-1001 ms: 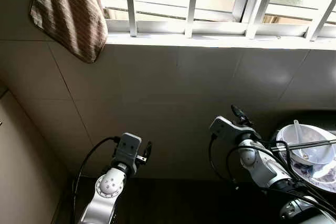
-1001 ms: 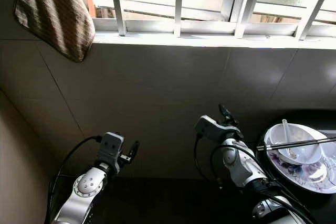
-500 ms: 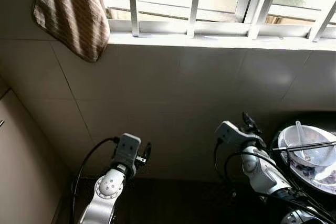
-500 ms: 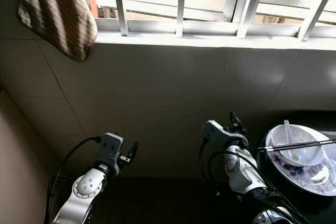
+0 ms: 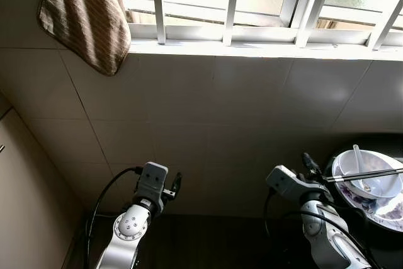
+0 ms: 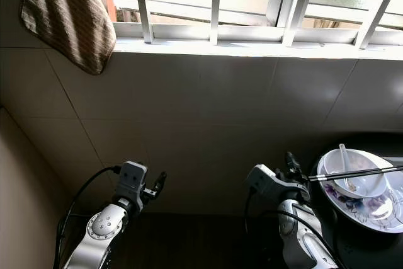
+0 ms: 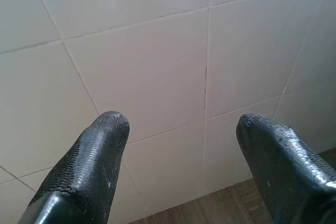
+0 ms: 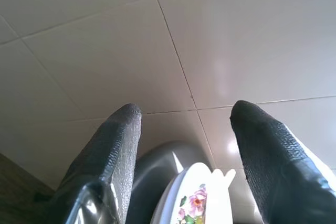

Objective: Kitchen organization

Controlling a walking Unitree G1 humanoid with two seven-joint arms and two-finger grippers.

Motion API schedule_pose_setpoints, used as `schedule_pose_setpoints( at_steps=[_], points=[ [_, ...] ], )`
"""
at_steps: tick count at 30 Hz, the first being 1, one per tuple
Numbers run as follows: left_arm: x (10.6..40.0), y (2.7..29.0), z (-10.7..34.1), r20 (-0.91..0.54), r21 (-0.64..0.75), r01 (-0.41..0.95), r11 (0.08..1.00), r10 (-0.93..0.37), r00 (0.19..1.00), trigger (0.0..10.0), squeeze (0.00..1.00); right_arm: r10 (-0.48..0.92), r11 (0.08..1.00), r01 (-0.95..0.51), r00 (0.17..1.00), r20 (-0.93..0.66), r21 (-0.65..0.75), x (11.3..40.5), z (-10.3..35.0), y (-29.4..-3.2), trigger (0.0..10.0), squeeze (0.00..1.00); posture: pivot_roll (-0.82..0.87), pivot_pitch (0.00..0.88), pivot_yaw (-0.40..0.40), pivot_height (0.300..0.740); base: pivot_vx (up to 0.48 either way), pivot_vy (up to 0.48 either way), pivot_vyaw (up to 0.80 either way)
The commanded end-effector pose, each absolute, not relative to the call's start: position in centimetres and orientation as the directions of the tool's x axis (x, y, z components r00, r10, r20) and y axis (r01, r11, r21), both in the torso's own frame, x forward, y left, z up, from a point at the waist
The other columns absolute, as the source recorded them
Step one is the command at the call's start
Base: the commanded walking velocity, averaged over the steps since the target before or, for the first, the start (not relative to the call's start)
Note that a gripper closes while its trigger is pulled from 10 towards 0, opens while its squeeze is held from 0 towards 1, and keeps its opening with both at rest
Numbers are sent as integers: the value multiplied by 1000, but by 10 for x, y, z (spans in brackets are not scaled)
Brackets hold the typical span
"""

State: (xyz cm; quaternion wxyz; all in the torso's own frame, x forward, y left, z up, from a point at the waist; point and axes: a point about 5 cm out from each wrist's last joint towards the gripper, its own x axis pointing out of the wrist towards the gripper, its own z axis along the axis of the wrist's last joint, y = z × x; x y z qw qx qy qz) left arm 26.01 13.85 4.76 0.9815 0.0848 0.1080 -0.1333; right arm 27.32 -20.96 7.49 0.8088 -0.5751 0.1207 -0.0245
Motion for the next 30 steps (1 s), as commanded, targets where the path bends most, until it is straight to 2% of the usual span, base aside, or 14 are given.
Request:
schedule_pose_setpoints(
  at_steps=[1,13,30],
  points=[
    [261,138,52,-222,135,280,950,-247,943,10000,0,-202,329,-77,968,-150,-941,274,81,-217,10000,0,-46,0,-35,740,0,0,0],
    [262,136,52,-220,128,278,952,-247,944,10000,0,-225,294,-84,962,-155,-952,286,87,-239,10000,0,-39,0,-45,740,0,0,0],
    [263,137,52,-221,126,279,952,-247,943,10000,0,-225,353,-124,951,-213,-927,280,78,-234,10000,0,-42,0,-45,740,0,0,0]
  ],
)
